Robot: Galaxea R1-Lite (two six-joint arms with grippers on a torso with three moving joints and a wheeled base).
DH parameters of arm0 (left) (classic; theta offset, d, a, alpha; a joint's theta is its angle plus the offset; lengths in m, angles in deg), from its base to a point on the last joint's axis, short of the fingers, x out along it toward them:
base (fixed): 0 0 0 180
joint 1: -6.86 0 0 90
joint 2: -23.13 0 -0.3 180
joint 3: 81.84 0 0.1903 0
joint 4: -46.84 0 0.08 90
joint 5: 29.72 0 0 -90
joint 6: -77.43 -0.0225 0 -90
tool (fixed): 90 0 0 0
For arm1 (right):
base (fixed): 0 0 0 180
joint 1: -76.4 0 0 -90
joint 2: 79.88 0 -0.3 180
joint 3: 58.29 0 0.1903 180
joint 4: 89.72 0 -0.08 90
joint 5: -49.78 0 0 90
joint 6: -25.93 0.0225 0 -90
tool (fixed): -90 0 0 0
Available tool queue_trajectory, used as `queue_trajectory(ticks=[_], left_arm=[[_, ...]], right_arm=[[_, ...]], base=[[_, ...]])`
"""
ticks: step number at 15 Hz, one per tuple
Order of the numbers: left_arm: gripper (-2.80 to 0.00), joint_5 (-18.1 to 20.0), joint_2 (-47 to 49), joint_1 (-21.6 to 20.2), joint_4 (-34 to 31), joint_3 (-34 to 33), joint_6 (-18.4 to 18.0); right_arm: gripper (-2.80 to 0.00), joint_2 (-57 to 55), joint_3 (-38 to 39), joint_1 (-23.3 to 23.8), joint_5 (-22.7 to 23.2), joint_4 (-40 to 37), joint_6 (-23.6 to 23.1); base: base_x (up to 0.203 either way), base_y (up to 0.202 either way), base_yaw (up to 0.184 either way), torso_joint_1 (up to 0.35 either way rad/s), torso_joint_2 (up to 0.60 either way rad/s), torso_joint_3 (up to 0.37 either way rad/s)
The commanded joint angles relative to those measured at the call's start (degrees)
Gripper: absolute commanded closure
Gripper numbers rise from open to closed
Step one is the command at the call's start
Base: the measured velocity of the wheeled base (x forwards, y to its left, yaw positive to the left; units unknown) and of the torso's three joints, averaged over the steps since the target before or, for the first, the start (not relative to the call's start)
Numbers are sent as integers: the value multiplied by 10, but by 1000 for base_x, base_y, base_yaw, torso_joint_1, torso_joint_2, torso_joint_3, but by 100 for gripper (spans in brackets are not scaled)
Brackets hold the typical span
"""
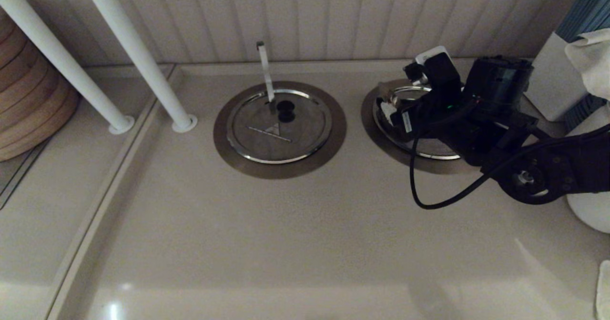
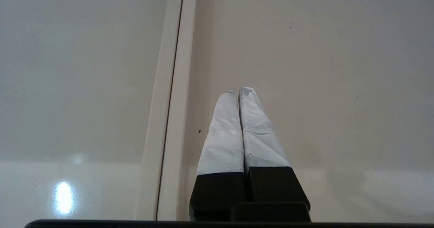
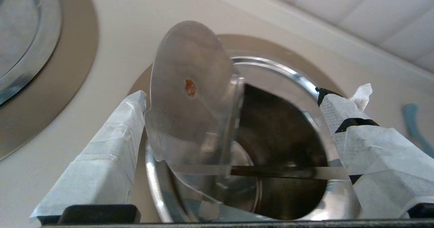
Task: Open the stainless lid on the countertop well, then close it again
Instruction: Close the lid
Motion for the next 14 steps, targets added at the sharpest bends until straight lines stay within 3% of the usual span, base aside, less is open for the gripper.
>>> queue_trajectory(ticks=[1,14], left_arm=[[0,0,0,0,0,0,0],[0,0,0,0,0,0,0]], right_arm=[[-280,14,-1,4,0,2,-2],[-280,43,-21,41,5,-14,-2]], base=[[0,0,0,0,0,0],[0,0,0,0,0,0]])
